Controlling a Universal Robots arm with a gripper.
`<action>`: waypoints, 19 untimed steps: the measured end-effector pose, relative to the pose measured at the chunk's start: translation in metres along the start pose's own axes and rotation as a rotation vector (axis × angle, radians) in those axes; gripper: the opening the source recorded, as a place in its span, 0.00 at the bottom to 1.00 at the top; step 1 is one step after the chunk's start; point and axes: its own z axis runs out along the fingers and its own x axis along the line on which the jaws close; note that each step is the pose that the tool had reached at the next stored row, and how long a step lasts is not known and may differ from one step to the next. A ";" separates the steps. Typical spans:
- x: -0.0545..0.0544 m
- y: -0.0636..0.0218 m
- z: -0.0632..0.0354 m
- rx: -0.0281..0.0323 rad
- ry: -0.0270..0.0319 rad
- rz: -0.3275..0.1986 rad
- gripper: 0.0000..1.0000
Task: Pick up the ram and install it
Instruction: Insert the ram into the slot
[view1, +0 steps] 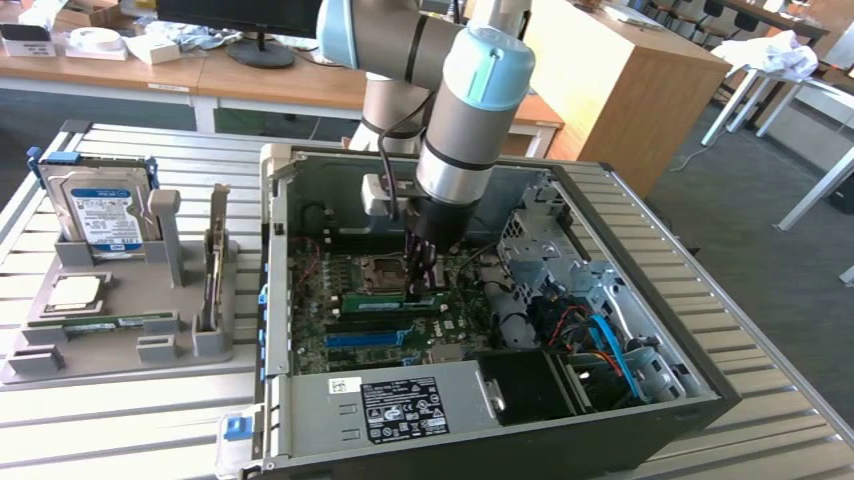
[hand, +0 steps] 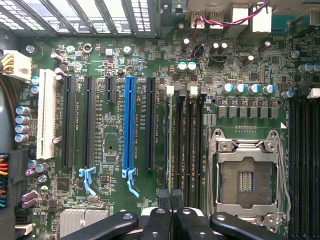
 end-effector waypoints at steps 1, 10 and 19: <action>0.000 0.0000 0.0000 0.0000 0.0000 0.000 0.11; 0.000 -0.0001 0.0018 0.0003 -0.0001 0.000 0.11; 0.000 -0.0002 0.0041 0.0004 0.0001 0.000 0.11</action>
